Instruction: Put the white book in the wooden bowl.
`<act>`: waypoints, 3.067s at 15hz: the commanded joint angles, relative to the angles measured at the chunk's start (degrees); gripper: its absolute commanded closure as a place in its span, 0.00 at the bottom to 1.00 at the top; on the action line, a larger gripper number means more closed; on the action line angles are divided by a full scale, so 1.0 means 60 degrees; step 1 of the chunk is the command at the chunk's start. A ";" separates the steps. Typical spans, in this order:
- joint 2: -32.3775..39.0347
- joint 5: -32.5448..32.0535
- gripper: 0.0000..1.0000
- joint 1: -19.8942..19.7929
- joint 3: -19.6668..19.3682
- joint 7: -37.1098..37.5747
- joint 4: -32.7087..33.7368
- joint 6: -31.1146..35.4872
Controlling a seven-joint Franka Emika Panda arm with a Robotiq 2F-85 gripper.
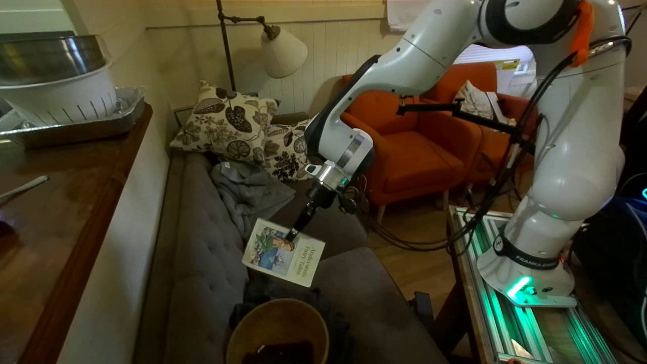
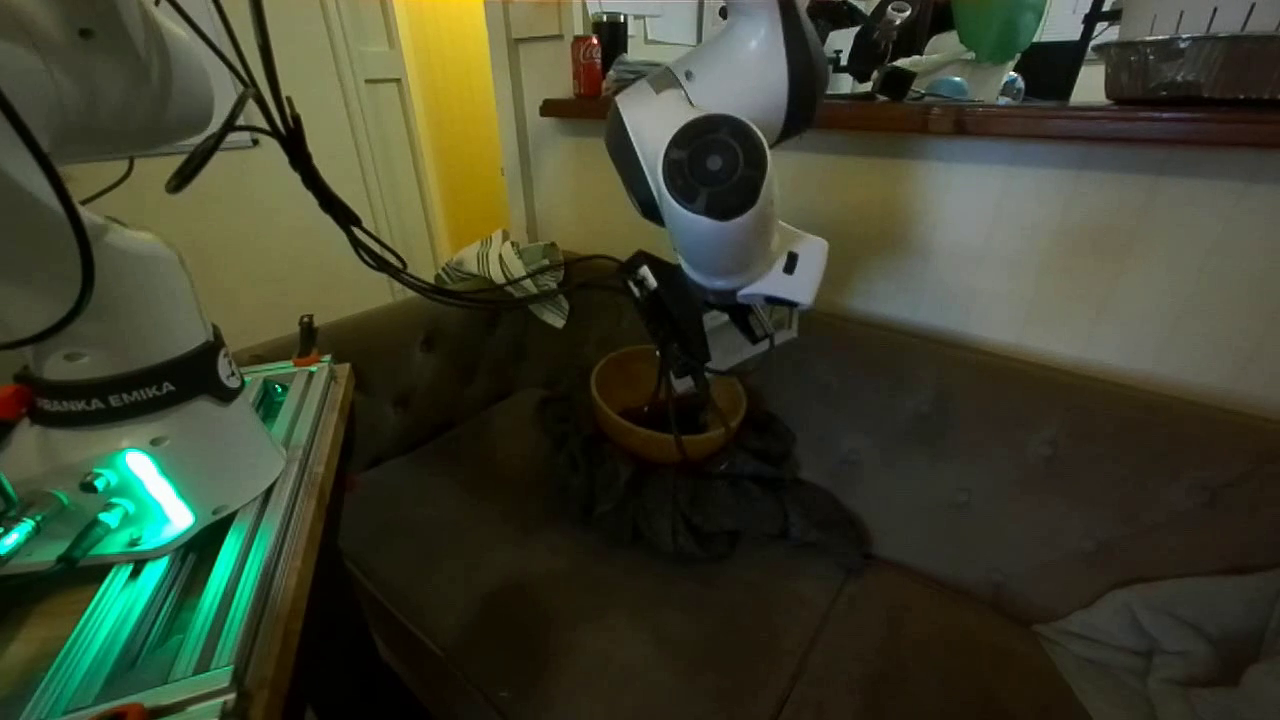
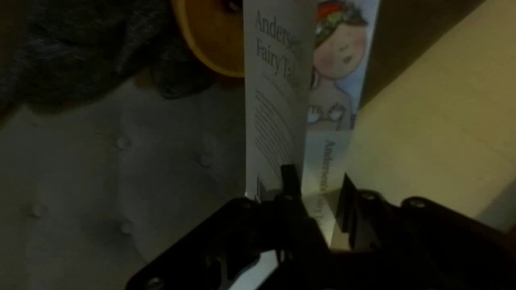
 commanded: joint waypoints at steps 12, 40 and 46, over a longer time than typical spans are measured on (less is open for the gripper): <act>0.2169 -0.0518 0.94 0.5257 -0.4926 0.3292 0.2749 -0.4368; 0.3258 -0.5951 0.00 0.6425 -0.5629 0.9474 0.3180 0.0611; 0.2572 -0.7118 0.00 0.6423 -0.5794 1.0277 0.1861 0.2438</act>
